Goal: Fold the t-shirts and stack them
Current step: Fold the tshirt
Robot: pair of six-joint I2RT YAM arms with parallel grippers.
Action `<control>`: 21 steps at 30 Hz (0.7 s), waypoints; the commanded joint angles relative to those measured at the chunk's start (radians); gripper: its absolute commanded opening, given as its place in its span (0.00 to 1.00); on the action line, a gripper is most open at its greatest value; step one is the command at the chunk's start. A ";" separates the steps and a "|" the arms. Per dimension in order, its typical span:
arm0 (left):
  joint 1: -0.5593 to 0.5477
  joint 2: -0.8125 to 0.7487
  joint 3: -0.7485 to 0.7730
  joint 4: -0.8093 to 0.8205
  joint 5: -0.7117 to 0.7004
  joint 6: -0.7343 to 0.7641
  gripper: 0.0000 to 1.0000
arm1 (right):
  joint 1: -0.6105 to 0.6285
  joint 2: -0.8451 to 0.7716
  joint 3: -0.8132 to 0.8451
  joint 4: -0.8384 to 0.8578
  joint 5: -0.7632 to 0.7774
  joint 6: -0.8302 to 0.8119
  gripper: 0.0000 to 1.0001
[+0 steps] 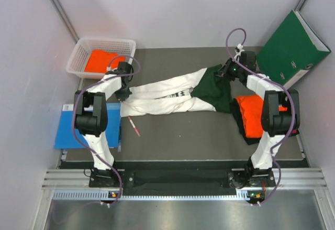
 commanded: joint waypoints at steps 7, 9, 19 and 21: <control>0.007 0.013 0.071 0.017 0.000 0.019 0.66 | -0.021 0.189 0.213 0.130 -0.027 0.038 0.01; 0.008 0.007 0.080 0.008 0.029 0.015 0.98 | -0.020 0.224 0.241 0.113 -0.016 0.019 0.19; 0.002 -0.347 -0.105 0.135 0.148 0.039 0.99 | -0.020 -0.104 -0.130 0.243 0.125 0.002 1.00; 0.001 -0.379 -0.113 0.129 0.152 0.044 0.99 | -0.020 -0.123 -0.150 0.222 0.121 0.012 1.00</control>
